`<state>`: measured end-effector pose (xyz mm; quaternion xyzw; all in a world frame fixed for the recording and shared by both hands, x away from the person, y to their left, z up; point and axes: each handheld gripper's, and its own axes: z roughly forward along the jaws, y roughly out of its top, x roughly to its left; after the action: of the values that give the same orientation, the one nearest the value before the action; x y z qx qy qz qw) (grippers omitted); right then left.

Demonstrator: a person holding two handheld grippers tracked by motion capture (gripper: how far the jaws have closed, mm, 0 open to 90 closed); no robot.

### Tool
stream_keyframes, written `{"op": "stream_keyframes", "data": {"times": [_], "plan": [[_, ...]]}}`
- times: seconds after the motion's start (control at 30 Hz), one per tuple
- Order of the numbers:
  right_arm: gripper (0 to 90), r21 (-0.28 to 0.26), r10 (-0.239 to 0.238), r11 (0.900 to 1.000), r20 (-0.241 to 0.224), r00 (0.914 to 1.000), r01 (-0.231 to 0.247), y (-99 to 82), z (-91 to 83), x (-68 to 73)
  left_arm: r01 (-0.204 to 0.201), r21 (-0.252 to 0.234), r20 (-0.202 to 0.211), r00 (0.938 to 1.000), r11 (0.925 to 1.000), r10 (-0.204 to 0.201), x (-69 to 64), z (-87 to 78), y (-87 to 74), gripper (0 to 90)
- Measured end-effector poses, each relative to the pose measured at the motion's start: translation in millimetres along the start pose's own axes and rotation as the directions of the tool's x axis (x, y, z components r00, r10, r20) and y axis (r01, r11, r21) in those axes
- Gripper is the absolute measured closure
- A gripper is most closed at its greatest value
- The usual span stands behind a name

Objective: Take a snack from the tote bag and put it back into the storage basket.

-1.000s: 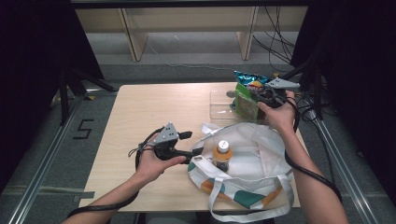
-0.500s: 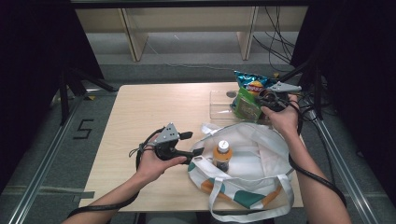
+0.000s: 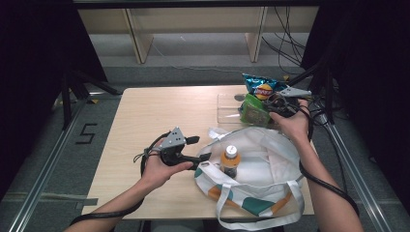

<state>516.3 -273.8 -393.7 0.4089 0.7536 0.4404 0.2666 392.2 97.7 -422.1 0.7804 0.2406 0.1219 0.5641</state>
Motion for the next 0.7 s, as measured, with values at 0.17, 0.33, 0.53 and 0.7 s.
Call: {"op": "stream_keyframes", "data": {"times": [0.17,0.33,0.53,0.7], "plan": [[74.0,0.001,-0.01,0.9999,-0.011,0.9999,0.01,0.1,-0.6,0.9,0.0,-0.002,-0.001,1.0,1.0,0.0,-0.1,-0.1,0.3,25.5],[71.1,0.004,-0.018,0.9998,-0.011,0.9998,0.018,0.1,-3.1,1.1,-0.003,-0.002,0.008,1.0,1.0,0.003,0.5,0.9,0.0,25.5],[66.5,-0.019,-0.042,0.9989,-0.023,0.9988,0.042,4.3,-7.5,3.9,-0.002,0.0,-0.001,1.0,1.0,0.002,-0.1,0.0,0.6,25.4],[63.2,-0.047,-0.033,0.9984,-0.013,0.9994,0.033,8.0,-14.4,9.1,-0.002,-0.004,0.001,1.0,1.0,0.002,-0.8,-0.3,0.7,25.4]]}}
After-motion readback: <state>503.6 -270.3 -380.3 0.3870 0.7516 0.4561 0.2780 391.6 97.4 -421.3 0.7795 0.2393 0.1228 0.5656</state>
